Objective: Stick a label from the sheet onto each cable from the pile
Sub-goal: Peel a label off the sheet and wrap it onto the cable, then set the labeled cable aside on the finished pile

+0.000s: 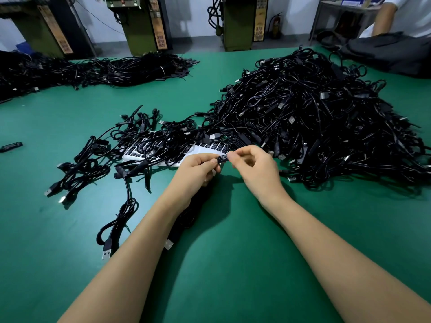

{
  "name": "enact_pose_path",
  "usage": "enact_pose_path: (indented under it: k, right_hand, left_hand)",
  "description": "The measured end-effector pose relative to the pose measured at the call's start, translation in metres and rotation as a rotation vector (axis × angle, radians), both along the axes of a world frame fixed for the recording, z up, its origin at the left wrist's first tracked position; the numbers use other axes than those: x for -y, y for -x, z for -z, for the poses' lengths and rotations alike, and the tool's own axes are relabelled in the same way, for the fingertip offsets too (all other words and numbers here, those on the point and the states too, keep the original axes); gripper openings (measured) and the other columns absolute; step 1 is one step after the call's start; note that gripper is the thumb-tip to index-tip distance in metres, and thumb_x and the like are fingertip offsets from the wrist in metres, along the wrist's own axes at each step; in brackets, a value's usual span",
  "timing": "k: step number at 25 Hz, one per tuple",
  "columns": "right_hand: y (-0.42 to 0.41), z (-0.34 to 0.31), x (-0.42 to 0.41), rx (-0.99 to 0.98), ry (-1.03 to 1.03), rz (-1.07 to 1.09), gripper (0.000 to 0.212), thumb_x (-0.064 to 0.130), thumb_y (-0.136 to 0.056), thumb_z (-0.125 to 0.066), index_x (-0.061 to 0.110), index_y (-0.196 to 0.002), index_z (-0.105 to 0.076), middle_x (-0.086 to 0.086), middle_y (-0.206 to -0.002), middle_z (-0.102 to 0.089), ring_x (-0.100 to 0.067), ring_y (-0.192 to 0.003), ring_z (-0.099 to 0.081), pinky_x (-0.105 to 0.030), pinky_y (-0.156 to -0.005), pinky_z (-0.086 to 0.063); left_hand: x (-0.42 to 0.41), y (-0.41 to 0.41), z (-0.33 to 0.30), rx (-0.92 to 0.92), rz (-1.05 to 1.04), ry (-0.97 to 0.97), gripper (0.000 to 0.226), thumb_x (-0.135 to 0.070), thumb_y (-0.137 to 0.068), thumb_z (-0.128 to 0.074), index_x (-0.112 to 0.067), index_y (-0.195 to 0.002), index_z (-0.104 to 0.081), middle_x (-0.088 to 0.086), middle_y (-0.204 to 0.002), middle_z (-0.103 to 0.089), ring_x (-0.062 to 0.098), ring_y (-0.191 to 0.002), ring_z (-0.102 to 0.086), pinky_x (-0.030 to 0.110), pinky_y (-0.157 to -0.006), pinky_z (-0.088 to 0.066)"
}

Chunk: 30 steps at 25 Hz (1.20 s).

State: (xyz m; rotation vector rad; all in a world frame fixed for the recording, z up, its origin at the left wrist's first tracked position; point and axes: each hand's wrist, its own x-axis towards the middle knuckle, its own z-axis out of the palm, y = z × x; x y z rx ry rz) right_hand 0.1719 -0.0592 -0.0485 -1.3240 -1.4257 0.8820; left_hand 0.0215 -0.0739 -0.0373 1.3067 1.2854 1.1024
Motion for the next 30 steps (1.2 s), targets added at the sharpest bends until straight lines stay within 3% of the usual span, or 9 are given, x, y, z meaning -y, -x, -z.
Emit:
enact_pose_path:
  k: [5,7,11,16,19,26,30]
  right_hand:
    - [0.0,-0.001,0.003,-0.061,-0.033,-0.085,0.013,0.021,-0.082,-0.075,0.022,-0.078,-0.062,0.0,-0.068,-0.072,-0.021,-0.073,-0.07,-0.037,-0.077,-0.054]
    - [-0.001,-0.002,0.003,-0.111,-0.04,-0.137,0.011,0.012,-0.085,-0.07,0.018,-0.079,-0.063,0.0,-0.067,-0.072,-0.017,-0.071,-0.07,-0.035,-0.077,-0.055]
    - [-0.002,-0.005,0.002,-0.188,0.029,-0.182,0.016,0.011,-0.092,-0.059,0.017,-0.078,-0.064,0.002,-0.064,-0.071,-0.004,-0.061,-0.062,-0.011,-0.06,-0.045]
    - [-0.002,-0.007,0.003,-0.239,0.001,-0.199,0.013,0.012,-0.09,-0.065,0.012,-0.077,-0.065,0.0,-0.061,-0.069,-0.008,-0.06,-0.062,-0.015,-0.061,-0.047]
    - [-0.002,-0.01,0.002,-0.287,0.043,-0.176,0.018,0.006,-0.092,-0.058,0.011,-0.075,-0.064,0.002,-0.057,-0.067,0.0,-0.054,-0.06,-0.008,-0.053,-0.041]
    - [-0.004,-0.01,0.003,-0.262,0.06,-0.196,0.016,0.004,-0.096,-0.051,0.006,-0.086,-0.064,0.002,-0.061,-0.067,0.003,-0.055,-0.058,-0.007,-0.054,-0.041]
    - [-0.001,-0.004,0.001,-0.156,0.028,-0.178,0.017,0.003,-0.099,-0.046,0.01,-0.094,-0.06,0.002,-0.067,-0.065,0.006,-0.058,-0.058,-0.007,-0.062,-0.044]
  left_hand:
    - [0.007,-0.005,-0.001,-0.141,0.0,-0.166,0.019,-0.028,-0.091,-0.064,-0.015,-0.08,-0.071,-0.017,-0.057,-0.057,-0.002,-0.049,-0.042,0.009,-0.049,-0.033]
    - [0.008,-0.006,-0.002,-0.14,0.001,-0.202,0.016,-0.022,-0.092,-0.063,-0.014,-0.079,-0.07,-0.019,-0.059,-0.06,-0.005,-0.053,-0.047,0.006,-0.053,-0.034]
    - [0.009,-0.009,-0.002,-0.128,-0.043,-0.224,0.013,-0.011,-0.093,-0.061,-0.011,-0.081,-0.068,-0.015,-0.059,-0.06,-0.006,-0.053,-0.049,0.005,-0.055,-0.036]
    - [0.01,-0.01,-0.002,-0.135,-0.047,-0.262,0.008,-0.008,-0.09,-0.064,-0.003,-0.09,-0.07,-0.003,-0.072,-0.063,0.001,-0.061,-0.051,0.014,-0.063,-0.04]
    - [0.009,-0.01,-0.001,-0.144,-0.061,-0.269,0.007,-0.007,-0.089,-0.065,-0.004,-0.093,-0.071,0.002,-0.078,-0.066,0.008,-0.067,-0.053,0.022,-0.068,-0.042]
    - [0.006,-0.01,0.003,-0.15,-0.097,-0.226,0.017,-0.019,-0.092,-0.063,-0.009,-0.082,-0.071,-0.007,-0.066,-0.064,0.007,-0.061,-0.05,0.021,-0.061,-0.041]
    - [0.004,-0.005,0.004,-0.19,-0.07,-0.153,0.018,-0.017,-0.094,-0.059,-0.014,-0.079,-0.069,-0.012,-0.06,-0.063,0.001,-0.048,-0.042,0.014,-0.049,-0.034]
